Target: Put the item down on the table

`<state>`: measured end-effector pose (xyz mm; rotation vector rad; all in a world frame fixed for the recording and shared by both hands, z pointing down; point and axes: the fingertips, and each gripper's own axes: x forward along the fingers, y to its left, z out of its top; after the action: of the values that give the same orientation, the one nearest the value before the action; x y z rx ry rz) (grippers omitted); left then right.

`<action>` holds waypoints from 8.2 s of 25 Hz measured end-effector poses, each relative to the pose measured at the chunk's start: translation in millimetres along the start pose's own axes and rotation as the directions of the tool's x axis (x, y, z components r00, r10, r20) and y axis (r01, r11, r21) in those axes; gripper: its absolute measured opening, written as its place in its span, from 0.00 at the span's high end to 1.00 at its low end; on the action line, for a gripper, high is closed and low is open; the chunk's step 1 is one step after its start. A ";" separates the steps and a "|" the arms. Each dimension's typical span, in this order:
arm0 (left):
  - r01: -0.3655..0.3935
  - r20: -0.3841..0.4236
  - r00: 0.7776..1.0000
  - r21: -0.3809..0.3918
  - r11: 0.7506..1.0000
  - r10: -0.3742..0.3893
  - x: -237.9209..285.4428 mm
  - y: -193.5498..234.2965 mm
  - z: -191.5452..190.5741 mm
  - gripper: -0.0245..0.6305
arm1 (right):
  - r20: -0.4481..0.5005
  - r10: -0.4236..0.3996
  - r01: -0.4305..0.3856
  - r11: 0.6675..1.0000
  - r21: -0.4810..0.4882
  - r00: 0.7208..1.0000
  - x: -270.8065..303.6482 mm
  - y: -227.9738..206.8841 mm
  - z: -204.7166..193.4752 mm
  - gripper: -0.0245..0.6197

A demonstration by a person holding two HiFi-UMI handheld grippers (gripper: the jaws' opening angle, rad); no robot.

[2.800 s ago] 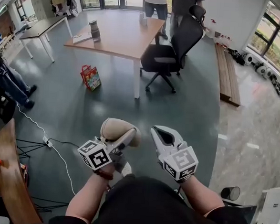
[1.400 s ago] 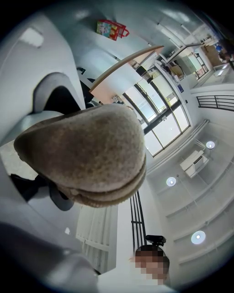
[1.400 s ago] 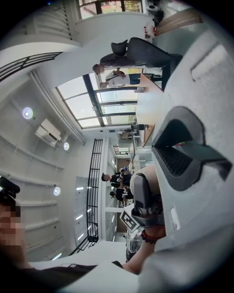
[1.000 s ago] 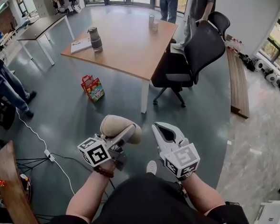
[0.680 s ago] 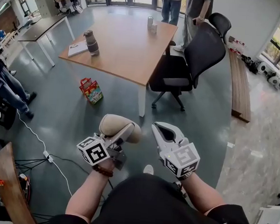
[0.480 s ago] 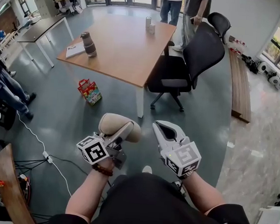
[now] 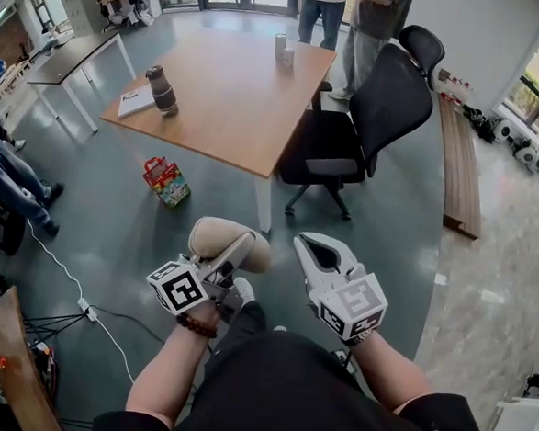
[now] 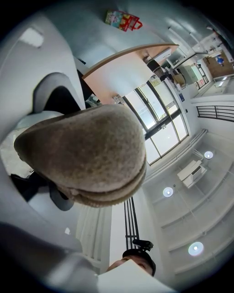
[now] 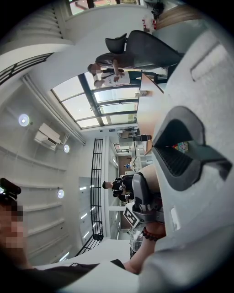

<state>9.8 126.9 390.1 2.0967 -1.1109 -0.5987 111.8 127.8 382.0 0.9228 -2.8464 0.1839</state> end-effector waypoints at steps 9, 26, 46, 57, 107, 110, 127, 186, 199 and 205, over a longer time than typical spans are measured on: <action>0.028 0.004 1.000 -0.029 0.999 -0.028 40.2 46.6 32.3 0.33 | -0.018 -0.021 0.021 1.000 -0.013 1.000 55.4 -33.3 8.6 0.97; 0.044 -0.019 0.999 -0.093 0.995 -0.046 97.5 158.2 143.5 0.33 | -0.038 -0.033 0.032 0.999 -0.037 0.999 208.7 -66.3 45.5 0.97; 0.020 0.033 0.999 -0.113 0.993 -0.016 124.0 214.4 202.0 0.33 | -0.117 0.243 -0.254 0.963 -0.090 0.963 299.2 -49.0 52.4 0.58; 0.031 0.010 0.999 -0.172 0.985 -0.030 173.7 223.9 205.2 0.33 | -0.168 0.303 -0.324 0.939 -0.116 0.938 334.0 -86.7 49.1 0.38; -0.159 0.033 0.985 -0.210 0.965 0.170 343.8 310.1 218.6 0.26 | -0.191 0.483 -0.489 0.872 0.017 0.855 445.2 -295.0 32.5 0.48; -0.199 0.036 0.977 -0.199 0.960 0.210 339.1 317.5 220.3 0.28 | -0.208 0.436 -0.447 0.895 -0.003 0.875 458.2 -315.5 23.1 0.48; -0.334 0.008 0.942 -0.069 0.940 0.336 323.0 324.8 215.7 0.58 | -0.339 0.154 -0.217 0.964 -0.157 0.928 554.7 -417.9 -64.6 0.48; -0.228 -0.117 0.961 0.187 0.956 0.252 323.7 322.2 204.4 0.95 | -0.243 0.014 -0.051 0.988 -0.146 0.970 477.5 -345.6 -21.2 0.51; -0.163 -0.178 0.954 0.365 0.917 0.241 326.8 303.3 192.9 0.95 | -0.199 -0.054 0.032 0.993 -0.115 0.979 428.1 -306.9 -3.6 0.82; -0.140 -0.202 0.949 0.422 0.896 0.243 328.3 297.2 185.6 0.95 | -0.215 -0.095 0.073 0.992 -0.105 0.972 414.1 -298.7 -4.1 0.97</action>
<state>-96.9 -335.7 462.1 2.2847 -1.3596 0.0015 -43.2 -348.9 479.3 0.9385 -2.5851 0.1290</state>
